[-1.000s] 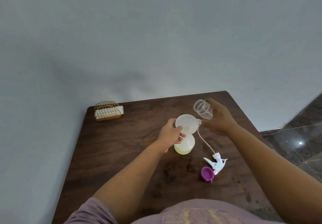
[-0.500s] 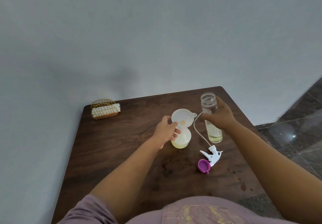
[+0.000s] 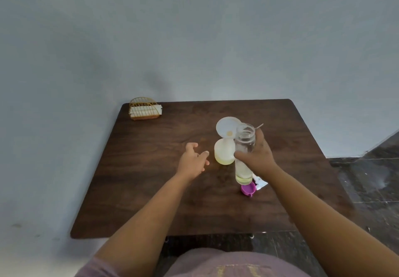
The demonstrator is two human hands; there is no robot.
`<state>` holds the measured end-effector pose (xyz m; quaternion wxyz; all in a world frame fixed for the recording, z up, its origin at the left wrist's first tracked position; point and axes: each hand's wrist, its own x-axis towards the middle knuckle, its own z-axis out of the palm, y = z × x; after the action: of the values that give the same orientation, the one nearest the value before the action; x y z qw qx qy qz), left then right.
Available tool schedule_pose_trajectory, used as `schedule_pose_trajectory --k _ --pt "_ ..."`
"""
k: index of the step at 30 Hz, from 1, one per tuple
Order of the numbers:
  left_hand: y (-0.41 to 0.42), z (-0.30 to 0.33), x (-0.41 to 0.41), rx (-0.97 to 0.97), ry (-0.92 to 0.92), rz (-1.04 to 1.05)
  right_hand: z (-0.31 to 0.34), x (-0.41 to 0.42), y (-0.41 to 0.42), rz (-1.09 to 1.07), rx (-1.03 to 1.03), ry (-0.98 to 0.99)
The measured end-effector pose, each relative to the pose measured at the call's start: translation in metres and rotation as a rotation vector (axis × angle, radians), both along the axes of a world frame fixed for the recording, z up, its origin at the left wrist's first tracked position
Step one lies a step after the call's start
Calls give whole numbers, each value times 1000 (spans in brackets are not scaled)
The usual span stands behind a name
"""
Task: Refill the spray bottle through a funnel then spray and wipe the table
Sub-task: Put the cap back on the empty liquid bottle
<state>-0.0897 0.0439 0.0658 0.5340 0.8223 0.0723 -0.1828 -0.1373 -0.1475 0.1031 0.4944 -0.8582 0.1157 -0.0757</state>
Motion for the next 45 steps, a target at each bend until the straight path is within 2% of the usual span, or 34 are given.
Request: schedule_pose_trajectory --k 4,9,13,18,23,29,37,42,45 --pt "17 -18 -19 -39 -67 1 -15 -6 32 91 36 -29" --pt "35 -20 -30 -45 -200 -192 -31 8 68 218 56 -32" --pt "45 -24 -19 35 -293 -137 -45 24 93 274 -51 -33" --pt "55 -20 0 119 -341 -114 -53 47 115 272 -22 -62" --pt "62 -27 16 139 -333 -106 -57 67 125 322 -146 -68" --pt "60 -37 28 141 -363 -122 -60 75 119 315 -158 -48" --pt "61 -46 23 198 -241 -85 -63 53 98 331 -138 67" --pt "55 -54 5 211 -173 66 -73 17 61 160 -197 57" --pt "43 -58 -13 209 -120 162 -82 -2 30 87 -389 116"
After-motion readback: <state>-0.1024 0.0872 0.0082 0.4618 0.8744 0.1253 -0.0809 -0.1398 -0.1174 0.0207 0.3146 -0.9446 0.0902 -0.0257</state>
